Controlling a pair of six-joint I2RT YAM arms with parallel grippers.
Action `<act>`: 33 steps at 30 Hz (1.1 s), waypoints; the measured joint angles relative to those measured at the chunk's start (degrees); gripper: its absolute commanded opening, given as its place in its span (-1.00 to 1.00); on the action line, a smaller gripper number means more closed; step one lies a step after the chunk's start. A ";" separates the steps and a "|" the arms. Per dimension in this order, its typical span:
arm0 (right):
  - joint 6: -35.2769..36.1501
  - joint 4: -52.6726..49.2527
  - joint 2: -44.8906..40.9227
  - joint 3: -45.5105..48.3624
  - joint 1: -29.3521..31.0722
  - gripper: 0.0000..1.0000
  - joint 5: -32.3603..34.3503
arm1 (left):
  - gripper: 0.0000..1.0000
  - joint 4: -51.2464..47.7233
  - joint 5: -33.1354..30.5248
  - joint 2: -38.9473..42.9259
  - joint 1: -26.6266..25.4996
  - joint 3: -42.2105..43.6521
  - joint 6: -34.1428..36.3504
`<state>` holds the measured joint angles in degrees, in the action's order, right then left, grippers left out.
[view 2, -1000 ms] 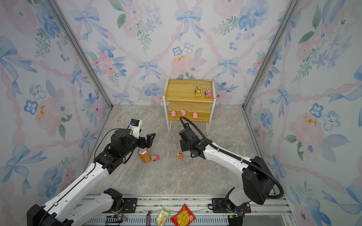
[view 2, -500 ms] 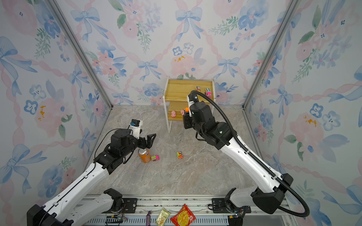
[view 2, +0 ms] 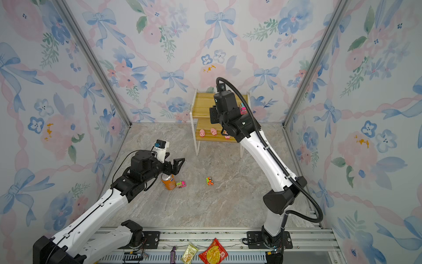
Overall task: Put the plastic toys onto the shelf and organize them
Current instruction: 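Carry the orange-and-green truck with the right gripper over the upper tier, then lower the truck beside the grey-and-green truck and open the right gripper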
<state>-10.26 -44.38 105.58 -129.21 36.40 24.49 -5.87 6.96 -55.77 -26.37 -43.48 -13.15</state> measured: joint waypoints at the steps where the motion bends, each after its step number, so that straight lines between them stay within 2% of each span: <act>1: 0.00 -0.63 1.70 -1.86 0.00 -0.47 0.63 | 0.96 0.00 0.07 0.00 -0.31 0.00 0.00; 6: -0.42 -3.76 6.49 -7.15 -0.15 -0.46 2.43 | 0.96 0.00 0.44 0.22 -2.25 0.00 0.28; 15: -2.14 -5.11 7.06 -8.96 -2.51 -0.45 3.04 | 0.96 0.04 0.44 2.10 -5.88 0.00 2.21; 33: -3.54 -5.11 10.97 -10.23 -3.85 -0.43 2.93 | 0.96 0.02 0.57 2.14 -5.90 0.00 2.60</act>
<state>-13.80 -49.50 116.55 -139.44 32.56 27.42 -5.85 7.53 -53.63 -32.27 -43.48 -10.55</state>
